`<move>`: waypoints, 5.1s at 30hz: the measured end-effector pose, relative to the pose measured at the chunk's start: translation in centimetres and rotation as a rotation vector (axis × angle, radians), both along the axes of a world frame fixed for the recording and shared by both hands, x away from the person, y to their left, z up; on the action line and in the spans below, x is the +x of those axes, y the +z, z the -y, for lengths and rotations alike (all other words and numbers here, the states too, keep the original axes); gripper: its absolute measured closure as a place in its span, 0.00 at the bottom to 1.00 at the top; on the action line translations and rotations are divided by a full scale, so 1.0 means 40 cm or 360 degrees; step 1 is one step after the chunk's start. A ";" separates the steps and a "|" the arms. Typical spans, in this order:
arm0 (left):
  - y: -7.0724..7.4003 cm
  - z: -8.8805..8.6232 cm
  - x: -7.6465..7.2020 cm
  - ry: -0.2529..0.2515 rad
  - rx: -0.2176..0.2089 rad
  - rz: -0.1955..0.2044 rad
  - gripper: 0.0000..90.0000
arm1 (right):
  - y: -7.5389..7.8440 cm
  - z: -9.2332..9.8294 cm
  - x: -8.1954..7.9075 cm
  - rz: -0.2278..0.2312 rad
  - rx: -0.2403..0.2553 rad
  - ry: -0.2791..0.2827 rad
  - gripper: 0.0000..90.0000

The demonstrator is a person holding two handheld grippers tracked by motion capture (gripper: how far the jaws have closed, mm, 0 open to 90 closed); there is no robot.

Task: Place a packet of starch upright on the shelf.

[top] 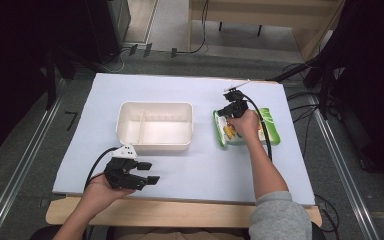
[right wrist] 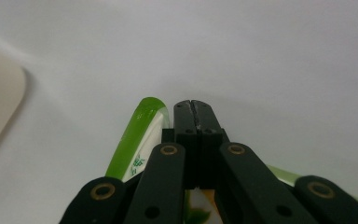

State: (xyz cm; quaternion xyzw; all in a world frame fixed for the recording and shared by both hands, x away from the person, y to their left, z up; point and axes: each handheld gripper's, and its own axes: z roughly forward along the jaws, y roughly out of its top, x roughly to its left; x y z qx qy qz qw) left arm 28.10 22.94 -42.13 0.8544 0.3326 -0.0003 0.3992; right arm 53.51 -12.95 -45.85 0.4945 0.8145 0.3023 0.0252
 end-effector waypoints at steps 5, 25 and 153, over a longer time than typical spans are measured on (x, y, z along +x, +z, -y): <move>-0.003 -0.003 0.006 0.0008 0.0004 -0.0008 0.44 | 0.000 -0.005 -0.041 -0.0012 0.0034 0.0080 1.00; -0.005 0.006 0.020 0.0004 0.0010 0.0010 0.44 | 0.010 0.011 -0.210 -0.0052 0.0084 0.0358 1.00; 0.001 0.002 0.035 -0.0026 -0.0003 0.0012 0.43 | 0.240 0.215 -0.313 0.0296 0.0306 -0.0151 1.00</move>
